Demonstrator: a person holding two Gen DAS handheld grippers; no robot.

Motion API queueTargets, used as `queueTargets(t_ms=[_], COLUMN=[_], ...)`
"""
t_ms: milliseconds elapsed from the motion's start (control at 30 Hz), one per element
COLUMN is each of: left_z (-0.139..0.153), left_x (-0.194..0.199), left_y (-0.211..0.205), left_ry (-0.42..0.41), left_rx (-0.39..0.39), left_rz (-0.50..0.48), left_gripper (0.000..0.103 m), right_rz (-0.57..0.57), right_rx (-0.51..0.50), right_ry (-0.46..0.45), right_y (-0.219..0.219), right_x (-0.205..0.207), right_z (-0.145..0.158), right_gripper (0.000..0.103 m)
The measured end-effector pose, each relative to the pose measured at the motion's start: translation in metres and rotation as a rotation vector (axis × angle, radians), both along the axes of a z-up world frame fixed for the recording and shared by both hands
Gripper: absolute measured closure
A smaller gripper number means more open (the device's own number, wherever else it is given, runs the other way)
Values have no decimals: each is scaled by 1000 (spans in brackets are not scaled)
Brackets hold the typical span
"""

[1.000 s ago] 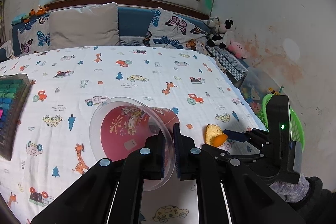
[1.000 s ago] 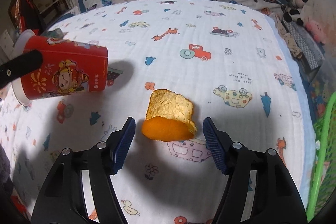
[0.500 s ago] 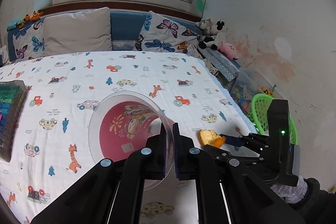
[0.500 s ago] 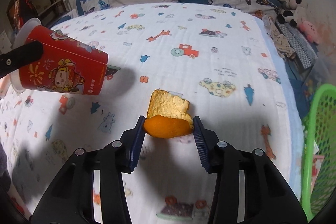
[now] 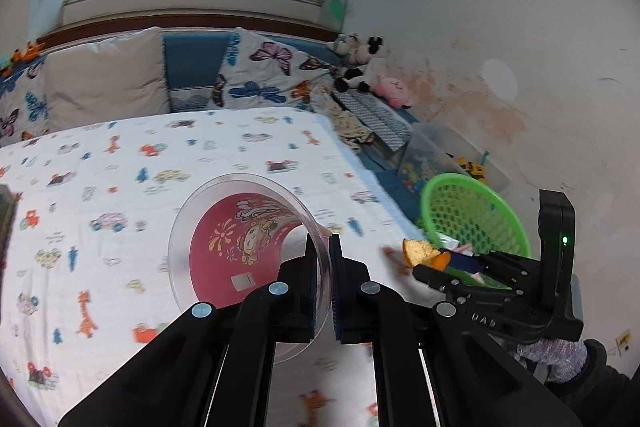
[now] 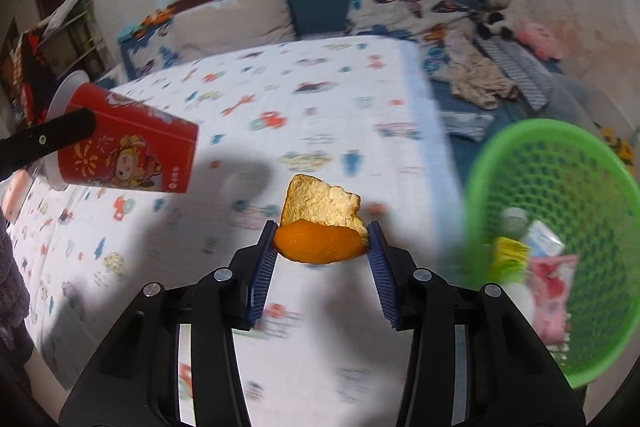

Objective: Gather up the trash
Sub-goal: 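Carry the orange wafer piece into the basket and release it with the right gripper, then drop the red cup into the basket with the left gripper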

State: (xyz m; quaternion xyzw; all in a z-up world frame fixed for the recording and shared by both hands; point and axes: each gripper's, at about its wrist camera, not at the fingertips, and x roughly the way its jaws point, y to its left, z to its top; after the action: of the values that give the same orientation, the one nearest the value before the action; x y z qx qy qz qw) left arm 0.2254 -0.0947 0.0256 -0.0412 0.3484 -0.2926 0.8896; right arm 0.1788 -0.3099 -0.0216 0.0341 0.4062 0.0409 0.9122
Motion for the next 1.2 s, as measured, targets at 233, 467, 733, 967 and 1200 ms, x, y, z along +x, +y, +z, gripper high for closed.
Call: queueTargets(t_ms=[233, 467, 733, 967, 1200], left_z=[10, 19, 20, 7, -18], left_x=[-6, -9, -5, -6, -5], left_y=[-55, -112, -174, -225, -262], left_ry=[-10, -15, -1, 16, 58], left_rx=[1, 6, 27, 59, 111], left_rz=[-89, -167, -242, -303, -337], left_gripper=[97, 97, 97, 97, 97], right_rz=[-159, -296, -390, -393, -400], right_rx=[-35, -69, -66, -72, -42], right_ry=[8, 39, 44, 10, -22], right_y=[-83, -153, -200, -205, -208], right_x=[-24, -39, -49, -62, -79], right_z=[4, -4, -13, -7, 1], right_gripper=[57, 56, 49, 40, 33])
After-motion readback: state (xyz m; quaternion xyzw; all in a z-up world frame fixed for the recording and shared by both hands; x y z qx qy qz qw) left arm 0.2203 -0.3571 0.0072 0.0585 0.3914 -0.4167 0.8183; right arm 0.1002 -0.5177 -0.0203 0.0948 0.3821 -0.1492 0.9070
